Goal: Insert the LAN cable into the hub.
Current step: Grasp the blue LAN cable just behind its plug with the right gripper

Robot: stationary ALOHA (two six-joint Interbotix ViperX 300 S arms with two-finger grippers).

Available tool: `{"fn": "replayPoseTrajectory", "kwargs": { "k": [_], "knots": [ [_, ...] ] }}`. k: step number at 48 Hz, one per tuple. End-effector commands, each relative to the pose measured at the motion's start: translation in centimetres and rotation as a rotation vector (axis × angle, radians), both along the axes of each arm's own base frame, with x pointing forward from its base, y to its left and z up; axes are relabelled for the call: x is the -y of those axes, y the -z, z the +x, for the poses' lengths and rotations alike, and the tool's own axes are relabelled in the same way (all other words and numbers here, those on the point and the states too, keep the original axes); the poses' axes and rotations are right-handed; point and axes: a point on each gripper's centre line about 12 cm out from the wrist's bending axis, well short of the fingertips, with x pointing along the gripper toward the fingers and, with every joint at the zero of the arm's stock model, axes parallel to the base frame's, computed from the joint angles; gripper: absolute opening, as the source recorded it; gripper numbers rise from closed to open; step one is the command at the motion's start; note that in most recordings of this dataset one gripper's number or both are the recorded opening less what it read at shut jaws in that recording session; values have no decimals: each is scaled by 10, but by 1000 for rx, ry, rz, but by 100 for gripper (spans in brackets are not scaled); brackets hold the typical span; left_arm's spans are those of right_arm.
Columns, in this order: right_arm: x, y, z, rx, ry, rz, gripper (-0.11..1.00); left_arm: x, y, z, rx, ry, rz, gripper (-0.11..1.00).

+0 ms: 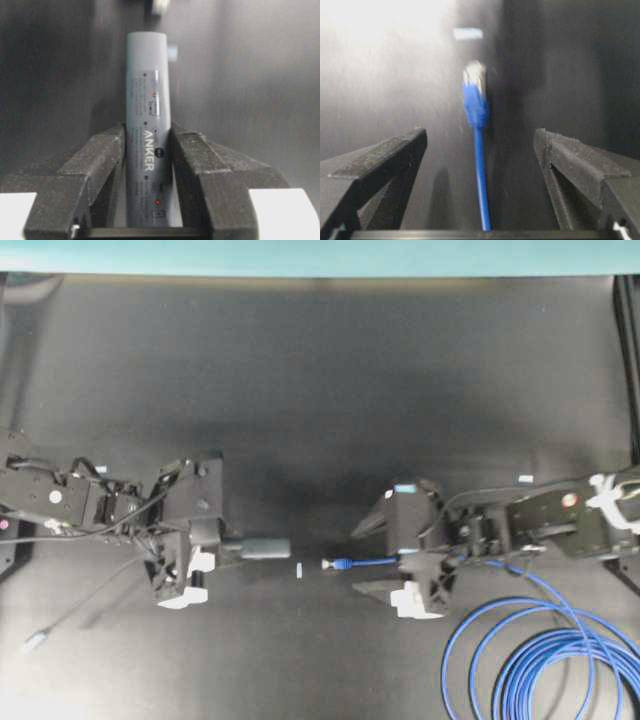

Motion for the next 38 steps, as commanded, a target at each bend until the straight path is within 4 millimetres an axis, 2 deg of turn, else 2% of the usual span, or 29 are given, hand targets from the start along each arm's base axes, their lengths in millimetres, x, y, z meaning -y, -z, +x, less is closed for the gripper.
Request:
{"fn": "replayPoseTrajectory", "kwargs": {
  "k": [1,27,32,36,38],
  "knots": [
    [-3,-1,9,18,1,8,83,3,-12,4,23,10,2,28],
    [-5,21,6,-65,-3,-2,67,6,-12,4,25,20,1,28],
    [-5,27,6,-85,-4,-4,56,6,-12,4,25,20,1,28],
    [-6,29,9,-87,-2,-1,40,6,-12,4,23,20,1,28],
    [-7,29,10,-89,1,4,28,6,-12,4,23,20,1,28]
  ]
}}
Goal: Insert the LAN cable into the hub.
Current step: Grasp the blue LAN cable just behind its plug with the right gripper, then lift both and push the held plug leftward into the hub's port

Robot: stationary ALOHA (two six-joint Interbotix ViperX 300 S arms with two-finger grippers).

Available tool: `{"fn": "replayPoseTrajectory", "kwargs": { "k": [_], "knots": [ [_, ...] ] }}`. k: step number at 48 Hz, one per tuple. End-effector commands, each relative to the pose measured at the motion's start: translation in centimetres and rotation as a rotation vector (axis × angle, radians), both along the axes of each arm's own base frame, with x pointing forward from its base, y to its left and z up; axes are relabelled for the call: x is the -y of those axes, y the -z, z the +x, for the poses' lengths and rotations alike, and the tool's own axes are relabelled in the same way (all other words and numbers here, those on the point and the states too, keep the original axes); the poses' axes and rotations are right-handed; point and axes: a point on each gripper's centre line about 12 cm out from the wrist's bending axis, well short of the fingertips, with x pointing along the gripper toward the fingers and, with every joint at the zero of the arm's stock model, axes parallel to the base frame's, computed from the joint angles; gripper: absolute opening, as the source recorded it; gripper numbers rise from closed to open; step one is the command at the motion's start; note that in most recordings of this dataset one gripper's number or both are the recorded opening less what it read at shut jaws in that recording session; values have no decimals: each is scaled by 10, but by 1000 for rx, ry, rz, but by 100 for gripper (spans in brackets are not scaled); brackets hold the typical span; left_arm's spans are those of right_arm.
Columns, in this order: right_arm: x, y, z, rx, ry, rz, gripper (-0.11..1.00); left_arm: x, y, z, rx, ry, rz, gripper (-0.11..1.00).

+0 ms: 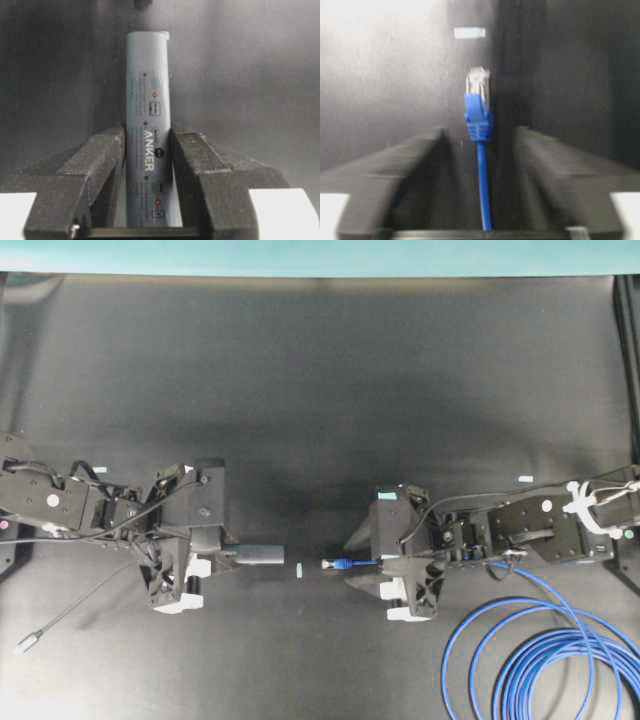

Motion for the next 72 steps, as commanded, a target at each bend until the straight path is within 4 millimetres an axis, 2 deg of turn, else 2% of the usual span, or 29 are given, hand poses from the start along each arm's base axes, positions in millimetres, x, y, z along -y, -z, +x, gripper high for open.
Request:
{"fn": "replayPoseTrajectory", "kwargs": {
  "k": [1,4,11,22,28,53,72],
  "knots": [
    [-3,9,2,-26,9,11,23,1,-10,4,34,5,-1,28],
    [-3,10,2,-33,22,26,13,1,-10,3,32,5,-1,28],
    [-3,1,0,-22,59,70,13,2,-13,5,37,9,3,28],
    [4,-41,7,55,95,109,13,2,-25,15,39,53,70,28],
    [6,-58,14,91,101,117,13,-1,-32,21,42,73,110,28],
    [7,-66,24,151,104,126,13,-10,-35,25,63,61,127,28],
    [8,-65,25,150,103,121,13,-11,-36,26,75,56,127,28]
  ]
}}
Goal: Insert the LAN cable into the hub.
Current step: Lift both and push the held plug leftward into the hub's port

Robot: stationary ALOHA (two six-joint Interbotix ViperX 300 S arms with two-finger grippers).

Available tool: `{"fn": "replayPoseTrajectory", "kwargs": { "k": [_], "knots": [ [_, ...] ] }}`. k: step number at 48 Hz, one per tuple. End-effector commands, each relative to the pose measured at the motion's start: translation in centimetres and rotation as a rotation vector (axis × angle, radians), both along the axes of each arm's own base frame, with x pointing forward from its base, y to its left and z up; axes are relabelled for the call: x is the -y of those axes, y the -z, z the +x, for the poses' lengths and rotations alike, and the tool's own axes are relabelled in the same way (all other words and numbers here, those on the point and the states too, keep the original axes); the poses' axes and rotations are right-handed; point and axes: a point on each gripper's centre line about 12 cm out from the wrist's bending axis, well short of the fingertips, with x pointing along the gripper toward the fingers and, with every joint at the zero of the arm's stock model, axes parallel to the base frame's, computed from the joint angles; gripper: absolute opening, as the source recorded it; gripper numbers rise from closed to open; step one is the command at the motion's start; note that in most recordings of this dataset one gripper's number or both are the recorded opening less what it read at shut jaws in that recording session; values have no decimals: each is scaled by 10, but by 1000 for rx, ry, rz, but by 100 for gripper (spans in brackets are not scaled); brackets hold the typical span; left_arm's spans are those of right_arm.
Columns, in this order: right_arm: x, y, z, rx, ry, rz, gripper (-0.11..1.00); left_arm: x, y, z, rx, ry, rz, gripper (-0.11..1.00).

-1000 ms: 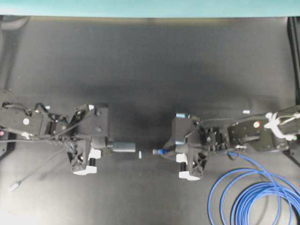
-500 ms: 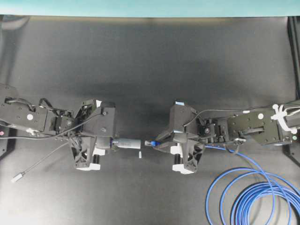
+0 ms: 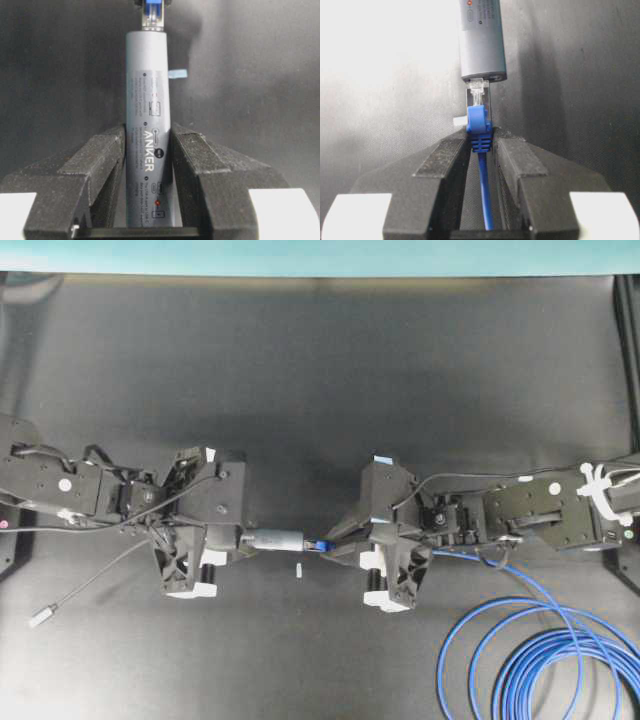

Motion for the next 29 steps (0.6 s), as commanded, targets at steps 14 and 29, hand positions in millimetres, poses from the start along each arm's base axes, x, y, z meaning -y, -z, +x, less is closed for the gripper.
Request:
{"fn": "replayPoseTrajectory", "kwargs": {
  "k": [14,29],
  "knots": [
    [3,-8,9,55,13,6,13,3,-13,6,54,12,2,28],
    [6,-9,10,58,20,5,13,5,-13,6,52,17,2,28]
  ]
}}
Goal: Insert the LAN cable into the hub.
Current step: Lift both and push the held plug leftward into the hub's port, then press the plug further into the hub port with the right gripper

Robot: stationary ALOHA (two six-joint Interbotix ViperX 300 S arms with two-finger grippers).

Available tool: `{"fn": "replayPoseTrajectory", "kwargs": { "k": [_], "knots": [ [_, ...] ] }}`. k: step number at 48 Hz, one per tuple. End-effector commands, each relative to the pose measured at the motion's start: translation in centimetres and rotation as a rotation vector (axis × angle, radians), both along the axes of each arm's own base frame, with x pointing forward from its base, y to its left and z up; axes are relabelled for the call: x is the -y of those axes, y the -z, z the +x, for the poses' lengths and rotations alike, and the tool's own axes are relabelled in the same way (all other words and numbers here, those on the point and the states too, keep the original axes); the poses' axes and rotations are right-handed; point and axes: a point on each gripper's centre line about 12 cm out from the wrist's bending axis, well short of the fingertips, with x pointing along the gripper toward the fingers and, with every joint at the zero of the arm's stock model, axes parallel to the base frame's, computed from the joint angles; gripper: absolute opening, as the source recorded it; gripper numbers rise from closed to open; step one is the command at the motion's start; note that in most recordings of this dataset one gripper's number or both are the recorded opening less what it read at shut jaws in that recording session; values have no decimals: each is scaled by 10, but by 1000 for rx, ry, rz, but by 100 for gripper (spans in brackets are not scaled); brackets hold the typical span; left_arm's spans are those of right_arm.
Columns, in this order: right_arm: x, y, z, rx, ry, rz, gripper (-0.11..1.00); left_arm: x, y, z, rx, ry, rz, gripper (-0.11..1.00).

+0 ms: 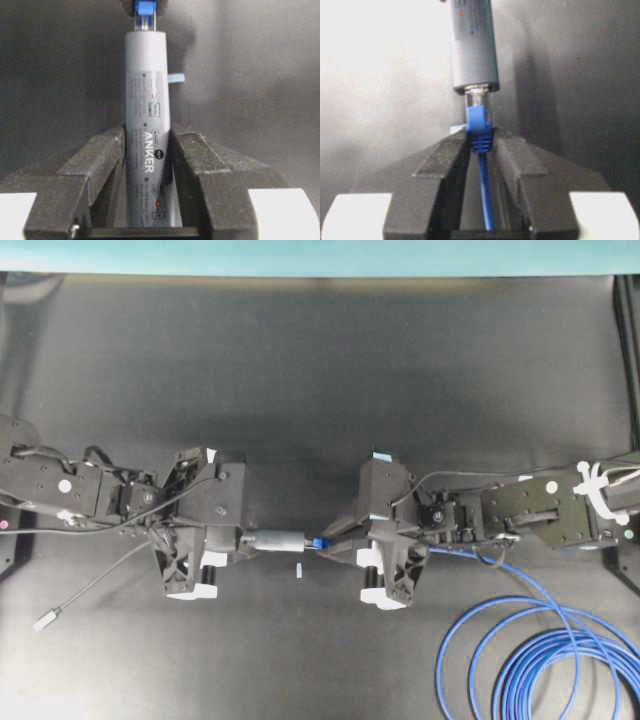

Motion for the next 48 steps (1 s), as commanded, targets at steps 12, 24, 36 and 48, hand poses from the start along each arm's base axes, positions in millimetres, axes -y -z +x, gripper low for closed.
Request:
{"fn": "replayPoseTrajectory", "kwargs": {
  "k": [12,24,36,48],
  "knots": [
    [1,-12,13,40,2,-3,13,1,-12,7,40,5,3,28],
    [0,-14,22,31,-12,-21,13,0,-16,15,53,23,35,28],
    [0,-17,28,40,-17,-30,13,0,-14,24,49,32,50,28],
    [-2,-15,26,17,-21,-32,13,1,-11,24,41,38,52,28]
  ]
}}
